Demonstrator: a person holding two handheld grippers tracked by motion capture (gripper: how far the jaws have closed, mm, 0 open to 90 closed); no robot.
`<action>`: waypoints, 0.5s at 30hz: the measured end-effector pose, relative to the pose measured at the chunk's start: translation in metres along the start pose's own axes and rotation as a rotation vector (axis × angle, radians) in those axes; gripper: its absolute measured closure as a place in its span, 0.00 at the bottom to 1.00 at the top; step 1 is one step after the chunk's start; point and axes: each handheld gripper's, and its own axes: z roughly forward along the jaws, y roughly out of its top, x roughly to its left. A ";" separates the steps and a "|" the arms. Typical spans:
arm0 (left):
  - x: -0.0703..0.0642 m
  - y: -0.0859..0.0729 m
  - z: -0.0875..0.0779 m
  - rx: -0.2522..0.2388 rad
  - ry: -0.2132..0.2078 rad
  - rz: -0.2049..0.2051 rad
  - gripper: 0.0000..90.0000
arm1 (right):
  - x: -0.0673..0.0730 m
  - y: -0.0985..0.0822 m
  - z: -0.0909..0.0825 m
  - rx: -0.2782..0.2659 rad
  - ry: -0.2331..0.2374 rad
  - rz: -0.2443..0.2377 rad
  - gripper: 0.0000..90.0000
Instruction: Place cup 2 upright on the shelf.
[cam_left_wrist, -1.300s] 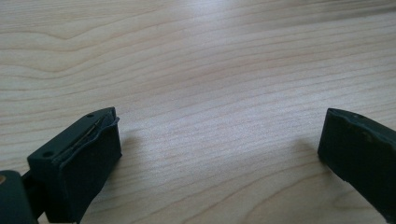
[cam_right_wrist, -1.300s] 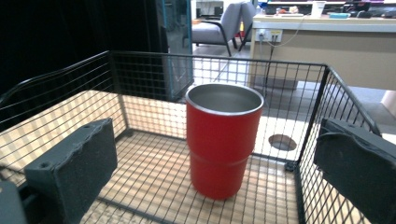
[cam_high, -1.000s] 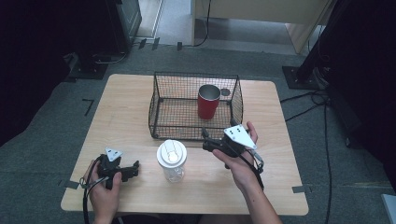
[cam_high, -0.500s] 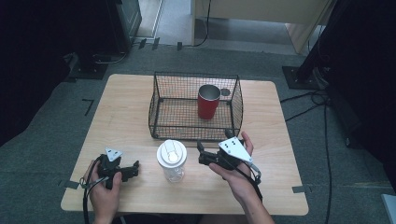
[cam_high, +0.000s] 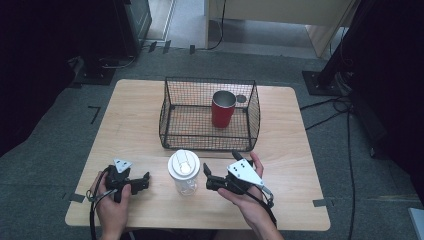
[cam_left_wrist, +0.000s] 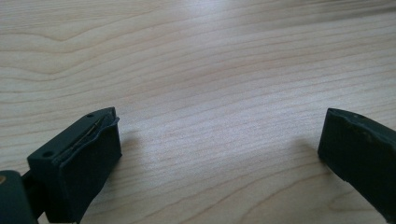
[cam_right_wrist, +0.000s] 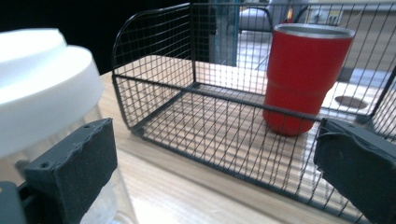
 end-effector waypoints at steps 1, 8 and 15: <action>0.000 0.000 0.000 0.000 0.000 0.000 0.00 | 0.000 -0.002 0.000 0.005 0.002 -0.002 0.00; 0.000 0.000 0.000 0.000 0.000 0.000 0.00 | 0.003 -0.016 -0.002 0.031 0.016 0.004 0.00; 0.000 0.000 0.000 0.000 0.000 0.000 0.00 | 0.011 -0.029 -0.005 0.053 0.041 0.005 0.00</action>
